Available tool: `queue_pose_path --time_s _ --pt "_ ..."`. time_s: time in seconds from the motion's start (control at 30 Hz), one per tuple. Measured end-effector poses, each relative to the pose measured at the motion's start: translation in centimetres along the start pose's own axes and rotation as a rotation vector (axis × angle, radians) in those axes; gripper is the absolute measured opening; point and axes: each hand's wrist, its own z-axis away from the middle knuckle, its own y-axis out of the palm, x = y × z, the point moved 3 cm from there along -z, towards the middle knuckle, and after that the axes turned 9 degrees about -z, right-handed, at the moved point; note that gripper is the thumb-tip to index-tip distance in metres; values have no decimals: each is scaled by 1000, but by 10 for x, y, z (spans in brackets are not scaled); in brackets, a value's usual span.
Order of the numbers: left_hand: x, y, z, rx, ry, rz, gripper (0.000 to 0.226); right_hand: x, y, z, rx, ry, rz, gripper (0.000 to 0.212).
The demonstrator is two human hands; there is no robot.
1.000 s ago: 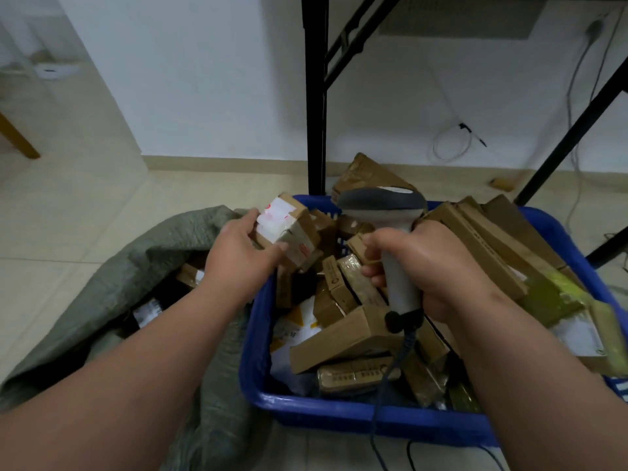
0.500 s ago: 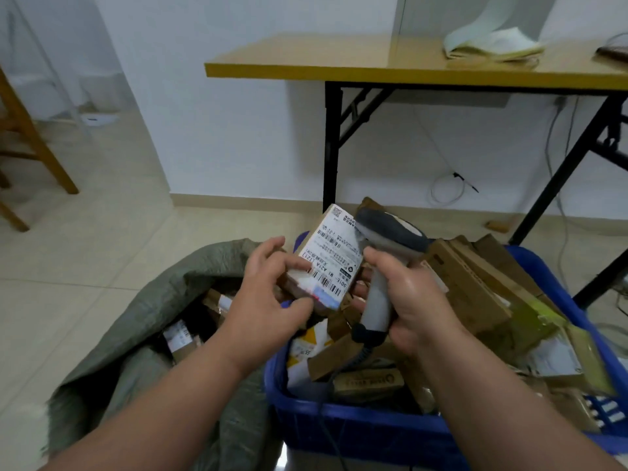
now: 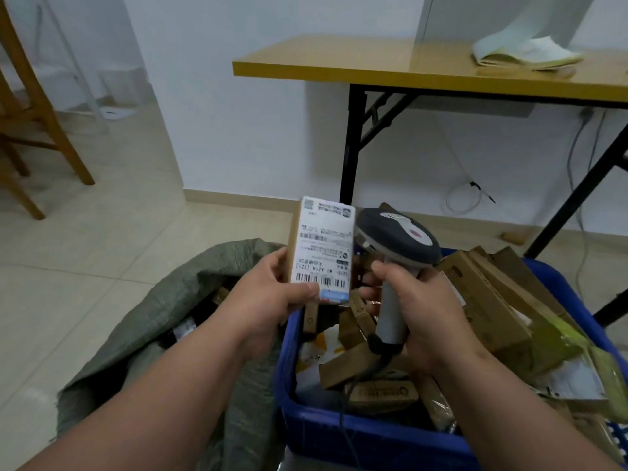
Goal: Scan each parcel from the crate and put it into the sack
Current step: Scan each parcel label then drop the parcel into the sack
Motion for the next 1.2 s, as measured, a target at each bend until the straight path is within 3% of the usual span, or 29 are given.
queue_pose_path --time_s 0.13,0.37,0.53,1.2 --pt "3 -13 -11 -80 0 84 57 10 3 10 94 46 -29 14" --pt "11 -21 -17 -175 1 117 68 14 21 32 280 105 4 15" --pt "14 -26 -16 -169 23 108 69 15 28 36 299 78 58 8" --pt "19 -42 -19 -197 28 61 71 8 42 34 357 116 87 17"
